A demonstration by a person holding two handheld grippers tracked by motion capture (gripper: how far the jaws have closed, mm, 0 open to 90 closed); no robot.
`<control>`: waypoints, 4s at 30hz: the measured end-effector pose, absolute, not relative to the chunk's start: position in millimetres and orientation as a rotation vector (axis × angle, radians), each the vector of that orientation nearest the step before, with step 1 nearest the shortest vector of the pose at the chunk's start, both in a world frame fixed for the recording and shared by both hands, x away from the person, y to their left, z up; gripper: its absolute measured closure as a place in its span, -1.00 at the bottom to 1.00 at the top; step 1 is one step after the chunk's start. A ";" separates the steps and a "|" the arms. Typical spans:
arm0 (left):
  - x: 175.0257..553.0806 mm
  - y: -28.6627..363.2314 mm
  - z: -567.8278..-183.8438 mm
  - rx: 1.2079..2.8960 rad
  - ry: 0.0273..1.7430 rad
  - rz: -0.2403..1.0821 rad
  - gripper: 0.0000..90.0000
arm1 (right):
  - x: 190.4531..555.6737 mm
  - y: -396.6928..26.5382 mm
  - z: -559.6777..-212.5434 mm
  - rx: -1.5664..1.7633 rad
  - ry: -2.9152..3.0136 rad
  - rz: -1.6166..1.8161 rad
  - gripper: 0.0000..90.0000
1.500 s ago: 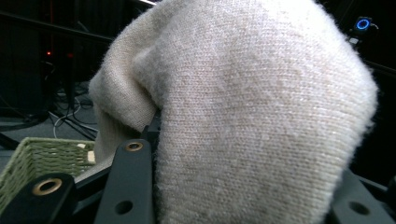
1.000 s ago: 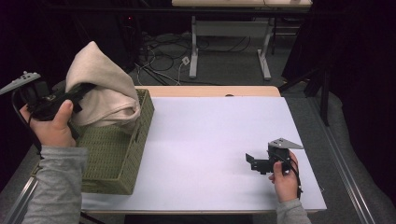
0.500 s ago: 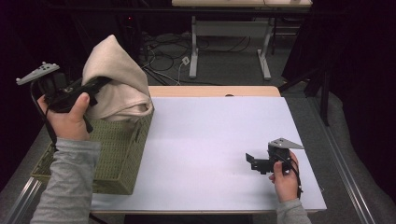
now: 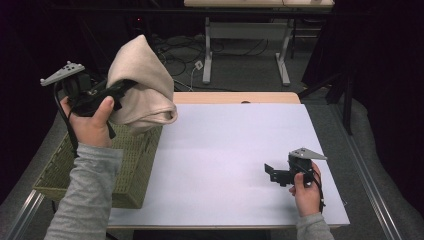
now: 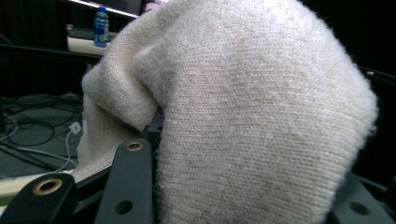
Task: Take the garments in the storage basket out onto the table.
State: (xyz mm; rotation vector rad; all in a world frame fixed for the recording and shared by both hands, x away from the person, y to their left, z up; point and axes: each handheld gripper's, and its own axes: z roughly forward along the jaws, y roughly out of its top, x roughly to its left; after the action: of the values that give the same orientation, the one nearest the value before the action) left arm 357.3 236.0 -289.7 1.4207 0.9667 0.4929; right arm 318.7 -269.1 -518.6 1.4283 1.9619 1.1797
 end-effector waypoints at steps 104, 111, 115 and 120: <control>380.4 106.6 -483.4 1.749 0.966 0.273 0.18 | 319.8 -270.9 -521.4 1.418 1.965 1.162 -0.97; 382.1 106.9 -499.8 1.769 0.982 0.251 0.13 | 319.7 -271.1 -521.1 1.418 1.971 1.163 -0.97; 380.9 103.4 -503.6 1.812 0.977 0.243 0.06 | 319.4 -270.1 -521.3 1.429 1.972 1.166 -0.97; 376.7 101.6 -508.6 1.853 0.966 0.280 0.00 | 319.8 -271.0 -521.2 1.417 1.972 1.163 -0.97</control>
State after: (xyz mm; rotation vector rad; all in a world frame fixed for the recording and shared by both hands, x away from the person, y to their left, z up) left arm 376.7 101.6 -508.6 1.8531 0.9660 0.2805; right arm 319.8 -271.0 -521.2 1.4169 1.9719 1.1627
